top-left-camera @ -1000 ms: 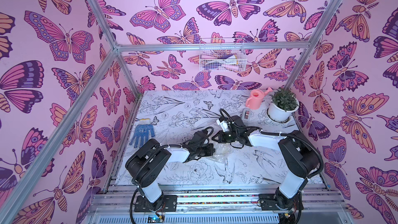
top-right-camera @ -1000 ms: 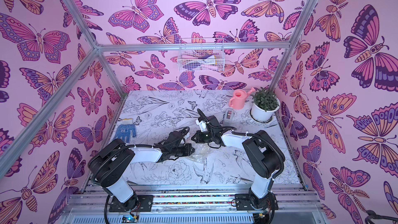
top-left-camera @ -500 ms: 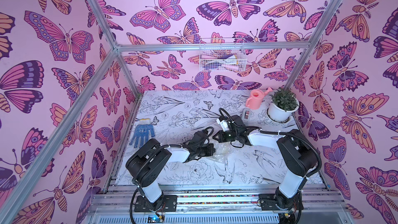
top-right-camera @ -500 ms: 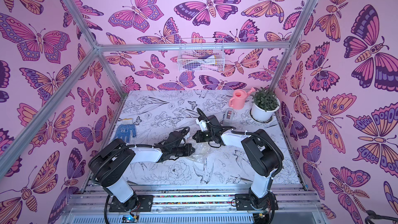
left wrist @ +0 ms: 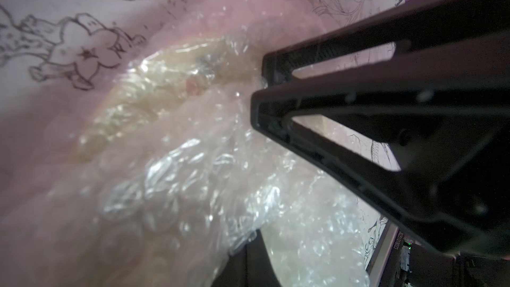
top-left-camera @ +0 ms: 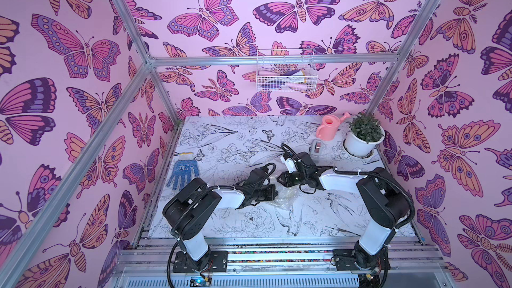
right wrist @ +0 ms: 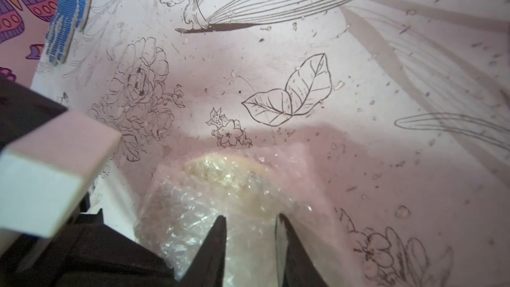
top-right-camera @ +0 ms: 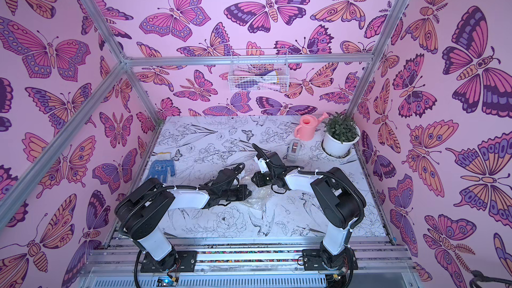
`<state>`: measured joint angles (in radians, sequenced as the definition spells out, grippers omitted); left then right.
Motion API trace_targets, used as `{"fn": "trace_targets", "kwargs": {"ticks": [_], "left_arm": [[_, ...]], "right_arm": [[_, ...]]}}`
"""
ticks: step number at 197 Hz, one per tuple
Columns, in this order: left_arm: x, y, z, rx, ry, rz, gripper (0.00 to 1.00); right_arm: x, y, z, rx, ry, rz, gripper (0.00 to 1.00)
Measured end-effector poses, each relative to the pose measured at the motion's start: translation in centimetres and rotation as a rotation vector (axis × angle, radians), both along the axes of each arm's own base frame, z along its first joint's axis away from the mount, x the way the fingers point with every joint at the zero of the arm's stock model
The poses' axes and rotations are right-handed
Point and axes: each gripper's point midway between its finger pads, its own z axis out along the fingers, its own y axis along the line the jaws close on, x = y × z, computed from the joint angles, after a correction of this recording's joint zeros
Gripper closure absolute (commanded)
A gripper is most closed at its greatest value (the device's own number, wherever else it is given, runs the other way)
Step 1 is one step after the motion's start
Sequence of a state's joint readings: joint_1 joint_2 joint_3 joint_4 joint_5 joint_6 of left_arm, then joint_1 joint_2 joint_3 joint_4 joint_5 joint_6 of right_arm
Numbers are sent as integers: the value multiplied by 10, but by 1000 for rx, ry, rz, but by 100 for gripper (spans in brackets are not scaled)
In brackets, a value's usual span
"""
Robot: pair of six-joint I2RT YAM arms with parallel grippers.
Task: Wrap dinner plates in bubble wrap
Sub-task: Stick the tape on the bubble wrap.
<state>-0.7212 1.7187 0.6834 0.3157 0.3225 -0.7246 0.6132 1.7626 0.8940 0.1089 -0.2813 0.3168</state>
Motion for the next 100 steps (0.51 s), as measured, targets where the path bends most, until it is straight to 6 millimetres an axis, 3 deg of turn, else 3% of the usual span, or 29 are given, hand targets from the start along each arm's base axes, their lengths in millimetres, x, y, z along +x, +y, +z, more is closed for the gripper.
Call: {"fn": "trace_targets", "kwargs": {"ticks": [23,56,100], "left_arm": [[0,-2,0,0,0,-4,100],[0,-3,0,2,0,-6,100],[0,-3,0,5,4,-7,100]], "right_arm": [[-4,-2,-1,-66,-48,4,50],[-8,-5,1,-148,-106,0,48],[-9,-26,16,-246,-141,-38,45]]}}
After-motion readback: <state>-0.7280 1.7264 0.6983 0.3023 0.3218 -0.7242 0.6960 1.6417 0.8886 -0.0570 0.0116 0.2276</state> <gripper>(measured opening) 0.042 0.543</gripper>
